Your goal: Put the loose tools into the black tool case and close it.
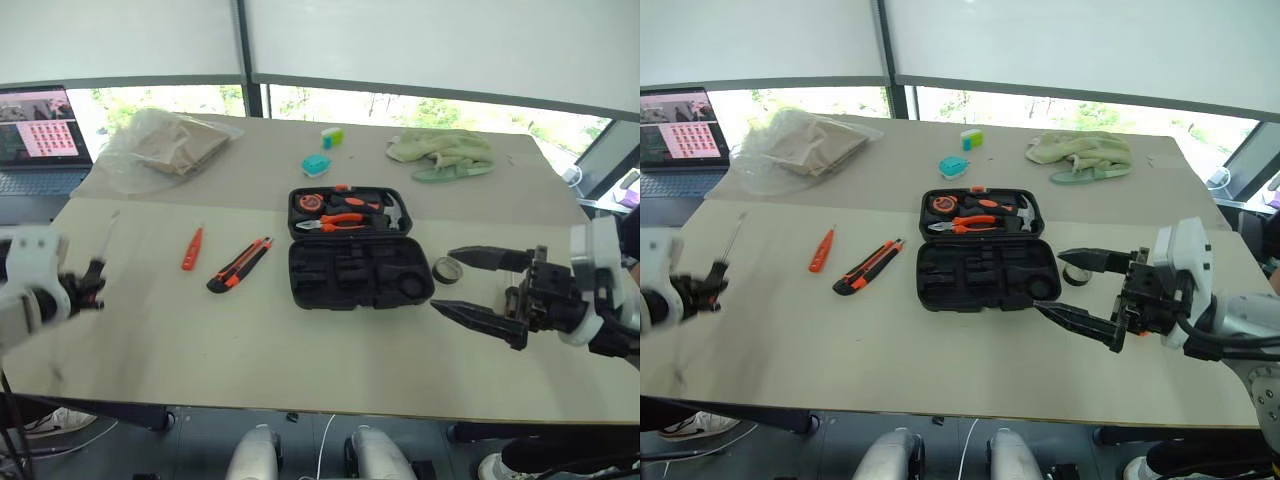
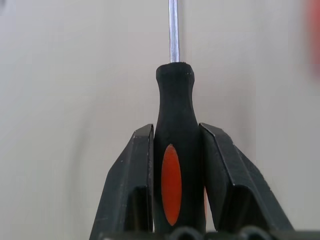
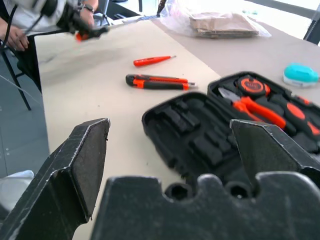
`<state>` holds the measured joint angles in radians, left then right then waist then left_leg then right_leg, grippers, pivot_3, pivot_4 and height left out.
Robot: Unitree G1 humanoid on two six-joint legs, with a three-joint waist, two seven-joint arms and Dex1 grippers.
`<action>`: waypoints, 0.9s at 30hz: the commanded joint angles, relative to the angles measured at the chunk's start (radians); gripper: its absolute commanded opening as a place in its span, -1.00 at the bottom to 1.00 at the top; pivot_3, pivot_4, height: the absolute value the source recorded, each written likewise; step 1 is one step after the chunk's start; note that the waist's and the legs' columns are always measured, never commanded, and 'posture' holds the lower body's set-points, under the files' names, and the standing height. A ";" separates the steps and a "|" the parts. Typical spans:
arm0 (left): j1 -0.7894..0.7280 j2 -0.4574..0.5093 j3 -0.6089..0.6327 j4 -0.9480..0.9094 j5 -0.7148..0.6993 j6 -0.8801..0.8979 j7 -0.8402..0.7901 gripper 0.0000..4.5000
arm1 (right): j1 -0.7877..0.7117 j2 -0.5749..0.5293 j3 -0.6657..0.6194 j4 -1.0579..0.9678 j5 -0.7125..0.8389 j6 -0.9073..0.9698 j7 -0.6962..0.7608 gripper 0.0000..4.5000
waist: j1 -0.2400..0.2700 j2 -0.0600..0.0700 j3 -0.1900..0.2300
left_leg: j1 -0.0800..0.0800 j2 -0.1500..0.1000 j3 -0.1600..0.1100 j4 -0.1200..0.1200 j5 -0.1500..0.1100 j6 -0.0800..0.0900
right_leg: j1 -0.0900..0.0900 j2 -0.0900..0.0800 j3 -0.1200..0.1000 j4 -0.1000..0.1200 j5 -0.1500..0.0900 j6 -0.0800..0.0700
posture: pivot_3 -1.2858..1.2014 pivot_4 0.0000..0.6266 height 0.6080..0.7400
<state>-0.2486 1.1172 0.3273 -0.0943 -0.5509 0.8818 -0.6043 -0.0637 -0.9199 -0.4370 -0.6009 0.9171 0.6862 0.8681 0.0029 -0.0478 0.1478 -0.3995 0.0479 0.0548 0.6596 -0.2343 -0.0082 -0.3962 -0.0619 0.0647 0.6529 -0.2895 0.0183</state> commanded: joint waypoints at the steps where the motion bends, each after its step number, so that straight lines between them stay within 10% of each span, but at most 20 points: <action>1: -0.130 0.024 -0.149 0.059 0.054 -0.235 -0.278 -0.61 | -0.042 -0.014 0.013 0.006 -0.009 0.030 -0.069 1.00 | 0.008 0.005 -0.001 | -0.004 -0.001 0.001 0.000 0.000 0.002 | 0.001 -0.002 0.001 -0.002 0.001 0.000 | 0.03 -0.52 1.00; 13: -0.805 -0.452 -0.713 0.527 0.425 -0.751 -0.777 -0.61 | -0.078 -0.020 -0.014 -0.001 -0.026 0.138 -0.257 1.00 | 0.017 0.005 0.000 | -0.039 -0.008 0.003 0.013 0.001 0.014 | -0.021 0.003 0.000 -0.005 0.011 0.020 | 0.03 -0.52 1.00; 27: -1.089 -0.887 -0.816 1.104 0.722 -0.809 -0.542 -0.61 | 0.077 0.046 -0.161 -0.134 0.000 0.179 -0.409 1.00 | 0.002 0.004 0.000 | -0.045 -0.012 -0.001 0.022 0.000 0.022 | -0.024 0.002 0.004 -0.002 0.016 0.028 | 0.03 -0.52 1.00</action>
<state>-1.2963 0.2270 -0.4974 0.9864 0.1403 0.1073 -1.1824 0.0118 -0.8763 -0.5431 -0.7073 0.8986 0.8621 0.4724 0.0050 -0.0437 0.1479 -0.4447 0.0354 0.0530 0.6812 -0.2339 0.0135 -0.4202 -0.0604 0.0688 0.6516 -0.2740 0.0463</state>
